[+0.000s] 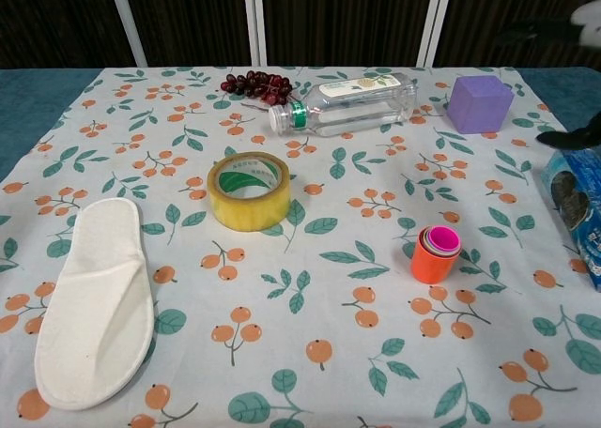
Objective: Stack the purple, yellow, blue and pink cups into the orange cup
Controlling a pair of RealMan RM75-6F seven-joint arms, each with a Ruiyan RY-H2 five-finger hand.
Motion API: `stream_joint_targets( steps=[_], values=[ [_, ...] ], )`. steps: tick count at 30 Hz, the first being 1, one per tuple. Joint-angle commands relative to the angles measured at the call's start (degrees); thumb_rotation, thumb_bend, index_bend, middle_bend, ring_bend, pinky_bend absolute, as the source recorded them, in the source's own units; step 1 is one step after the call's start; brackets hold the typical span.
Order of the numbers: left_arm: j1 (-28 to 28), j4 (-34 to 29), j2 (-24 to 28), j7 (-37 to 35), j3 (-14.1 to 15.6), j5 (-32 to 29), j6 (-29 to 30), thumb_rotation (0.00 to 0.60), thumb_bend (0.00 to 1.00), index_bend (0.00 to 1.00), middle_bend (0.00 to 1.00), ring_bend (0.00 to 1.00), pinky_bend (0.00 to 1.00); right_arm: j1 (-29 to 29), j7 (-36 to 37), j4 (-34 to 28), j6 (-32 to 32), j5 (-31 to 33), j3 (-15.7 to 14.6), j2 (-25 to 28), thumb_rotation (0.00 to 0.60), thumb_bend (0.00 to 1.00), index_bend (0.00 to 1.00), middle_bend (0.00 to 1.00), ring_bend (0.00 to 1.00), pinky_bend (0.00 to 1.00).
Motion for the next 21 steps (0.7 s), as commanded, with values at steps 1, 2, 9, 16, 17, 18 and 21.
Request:
stream_joint_targets(
  steps=[1, 2, 9, 16, 17, 18, 21],
  values=[
    [0.0, 0.0, 0.0, 0.0, 0.0, 0.1, 0.1, 0.600, 0.80, 0.19, 0.02, 0.00, 0.00, -8.5, 8.1, 0.0, 8.0, -12.9, -5.1, 6.9, 0.600, 0.39, 0.01, 0.00, 0.00, 0.03],
    [0.0, 0.0, 0.0, 0.1, 0.0, 0.2, 0.2, 0.600, 0.80, 0.19, 0.02, 0.00, 0.00, -10.7, 9.7, 1.2, 10.3, -15.7, -6.5, 7.6, 0.600, 0.39, 0.01, 0.00, 0.00, 0.02],
    [0.0, -0.1, -0.1, 0.3, 0.2, 0.7, 0.4, 0.600, 0.80, 0.19, 0.02, 0.00, 0.00, -23.4, 14.4, 14.1, 23.5, -28.5, -12.9, 1.2, 0.600, 0.39, 0.01, 0.00, 0.00, 0.01],
    [0.1, 0.0, -0.1, 0.0, 0.0, 0.6, 0.6, 0.600, 0.80, 0.19, 0.02, 0.00, 0.00, -27.7, 15.0, 20.4, 26.7, -29.6, -12.1, -2.7, 0.600, 0.39, 0.01, 0.00, 0.00, 0.00],
    [0.0, 0.0, -0.1, 0.0, 0.0, 0.7, 0.7, 0.600, 0.80, 0.19, 0.02, 0.00, 0.00, -28.0, 15.0, 20.8, 27.2, -29.6, -11.6, -2.9, 0.600, 0.39, 0.01, 0.00, 0.00, 0.00],
    [0.0, 0.0, -0.1, 0.0, 0.0, 0.7, 0.7, 0.600, 0.80, 0.19, 0.02, 0.00, 0.00, -28.1, 15.0, 20.9, 27.3, -29.6, -11.4, -3.0, 0.600, 0.39, 0.01, 0.00, 0.00, 0.00],
    [0.1, 0.0, -0.1, 0.2, 0.1, 0.9, 0.8, 0.600, 0.80, 0.19, 0.02, 0.00, 0.00, -28.7, 15.6, 21.2, 26.6, -29.4, -11.0, -2.9, 0.600, 0.39, 0.01, 0.00, 0.00, 0.00]
  ],
)
